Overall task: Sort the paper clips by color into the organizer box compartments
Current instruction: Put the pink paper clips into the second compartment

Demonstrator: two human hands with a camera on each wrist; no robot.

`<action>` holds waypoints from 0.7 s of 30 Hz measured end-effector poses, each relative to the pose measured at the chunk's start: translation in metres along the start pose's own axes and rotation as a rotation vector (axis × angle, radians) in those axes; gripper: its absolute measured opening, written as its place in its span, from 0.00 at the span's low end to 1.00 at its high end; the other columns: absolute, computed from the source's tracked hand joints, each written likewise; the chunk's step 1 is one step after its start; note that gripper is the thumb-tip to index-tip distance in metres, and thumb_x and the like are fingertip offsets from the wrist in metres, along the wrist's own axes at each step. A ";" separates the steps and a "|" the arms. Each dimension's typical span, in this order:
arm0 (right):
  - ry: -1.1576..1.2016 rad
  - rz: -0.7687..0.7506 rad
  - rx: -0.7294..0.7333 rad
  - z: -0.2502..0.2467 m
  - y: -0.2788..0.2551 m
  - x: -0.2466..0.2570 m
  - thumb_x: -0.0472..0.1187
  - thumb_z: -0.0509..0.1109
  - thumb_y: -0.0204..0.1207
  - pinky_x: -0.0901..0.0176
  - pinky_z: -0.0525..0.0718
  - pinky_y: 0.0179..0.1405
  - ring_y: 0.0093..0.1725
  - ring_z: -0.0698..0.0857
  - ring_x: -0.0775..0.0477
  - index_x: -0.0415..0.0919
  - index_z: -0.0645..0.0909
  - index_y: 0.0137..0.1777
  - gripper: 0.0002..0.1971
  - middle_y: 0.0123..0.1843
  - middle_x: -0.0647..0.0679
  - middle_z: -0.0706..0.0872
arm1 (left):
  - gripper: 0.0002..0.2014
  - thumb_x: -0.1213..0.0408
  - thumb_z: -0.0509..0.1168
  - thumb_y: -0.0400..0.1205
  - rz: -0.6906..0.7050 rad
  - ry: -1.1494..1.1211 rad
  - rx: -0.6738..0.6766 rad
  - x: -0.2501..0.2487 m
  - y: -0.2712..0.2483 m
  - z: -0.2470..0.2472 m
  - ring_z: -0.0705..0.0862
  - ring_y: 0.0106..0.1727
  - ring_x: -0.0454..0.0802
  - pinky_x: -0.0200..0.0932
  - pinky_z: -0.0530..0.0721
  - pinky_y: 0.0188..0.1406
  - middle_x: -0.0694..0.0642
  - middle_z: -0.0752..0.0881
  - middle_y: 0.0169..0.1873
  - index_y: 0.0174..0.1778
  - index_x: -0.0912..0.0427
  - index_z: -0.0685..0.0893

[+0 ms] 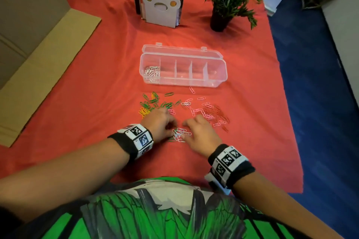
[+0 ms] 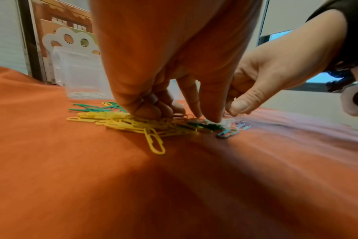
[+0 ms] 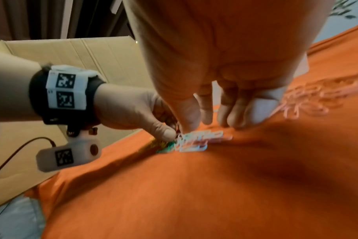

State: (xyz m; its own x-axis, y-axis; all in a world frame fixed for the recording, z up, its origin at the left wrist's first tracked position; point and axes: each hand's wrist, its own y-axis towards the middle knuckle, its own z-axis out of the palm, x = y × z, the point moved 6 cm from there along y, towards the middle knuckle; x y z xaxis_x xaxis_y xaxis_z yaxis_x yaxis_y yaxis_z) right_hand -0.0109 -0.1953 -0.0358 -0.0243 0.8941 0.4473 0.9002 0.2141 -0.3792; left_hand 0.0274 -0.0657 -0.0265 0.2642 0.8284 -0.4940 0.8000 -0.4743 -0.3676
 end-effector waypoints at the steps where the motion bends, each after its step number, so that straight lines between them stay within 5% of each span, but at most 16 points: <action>1: -0.016 -0.024 -0.027 0.003 0.000 0.003 0.48 0.73 0.69 0.50 0.77 0.58 0.55 0.78 0.39 0.43 0.80 0.60 0.19 0.52 0.40 0.76 | 0.15 0.57 0.76 0.67 -0.001 0.000 -0.009 0.001 0.000 0.000 0.81 0.50 0.56 0.42 0.75 0.49 0.58 0.82 0.46 0.50 0.52 0.88; 5: -0.069 -0.069 -0.086 0.005 0.009 0.013 0.41 0.71 0.72 0.49 0.76 0.53 0.52 0.78 0.37 0.39 0.80 0.51 0.10 0.50 0.38 0.76 | 0.16 0.63 0.77 0.66 -0.044 -0.017 -0.023 0.013 -0.002 -0.001 0.81 0.50 0.54 0.41 0.74 0.48 0.58 0.81 0.47 0.49 0.57 0.87; 9: 0.101 0.038 -0.068 -0.009 0.028 0.005 0.35 0.67 0.75 0.55 0.74 0.49 0.50 0.80 0.39 0.38 0.80 0.45 0.02 0.49 0.39 0.82 | 0.12 0.65 0.74 0.69 -0.092 -0.026 -0.065 0.032 0.000 -0.010 0.82 0.51 0.53 0.38 0.74 0.48 0.55 0.83 0.48 0.48 0.55 0.87; 14: 0.319 0.208 -0.088 -0.032 0.035 -0.015 0.38 0.68 0.75 0.63 0.71 0.33 0.36 0.78 0.50 0.49 0.76 0.38 0.06 0.30 0.56 0.77 | 0.08 0.65 0.73 0.71 -0.200 -0.168 -0.126 0.044 -0.002 -0.021 0.81 0.40 0.47 0.36 0.73 0.42 0.47 0.84 0.35 0.45 0.52 0.87; 18: 0.192 0.207 -0.076 -0.035 0.029 -0.021 0.38 0.67 0.75 0.64 0.71 0.42 0.43 0.83 0.45 0.40 0.84 0.46 0.05 0.39 0.46 0.87 | 0.07 0.67 0.68 0.76 -0.267 -0.371 -0.143 0.045 -0.001 -0.022 0.78 0.31 0.43 0.36 0.76 0.36 0.47 0.82 0.30 0.43 0.49 0.86; 21: 0.069 0.174 -0.059 -0.024 0.022 -0.018 0.39 0.67 0.75 0.60 0.78 0.47 0.49 0.85 0.41 0.39 0.83 0.43 0.05 0.47 0.40 0.87 | 0.15 0.78 0.56 0.81 -0.363 -0.831 -0.088 0.036 0.002 -0.013 0.79 0.24 0.37 0.28 0.78 0.25 0.52 0.81 0.30 0.38 0.54 0.80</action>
State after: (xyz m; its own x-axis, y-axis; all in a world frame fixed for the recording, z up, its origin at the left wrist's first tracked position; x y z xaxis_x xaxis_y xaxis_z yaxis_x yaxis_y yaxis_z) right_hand 0.0195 -0.2164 -0.0332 0.1621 0.8861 0.4342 0.9120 0.0334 -0.4088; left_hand 0.0457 -0.0329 -0.0351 -0.4583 0.4242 -0.7810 0.8053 -0.1737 -0.5669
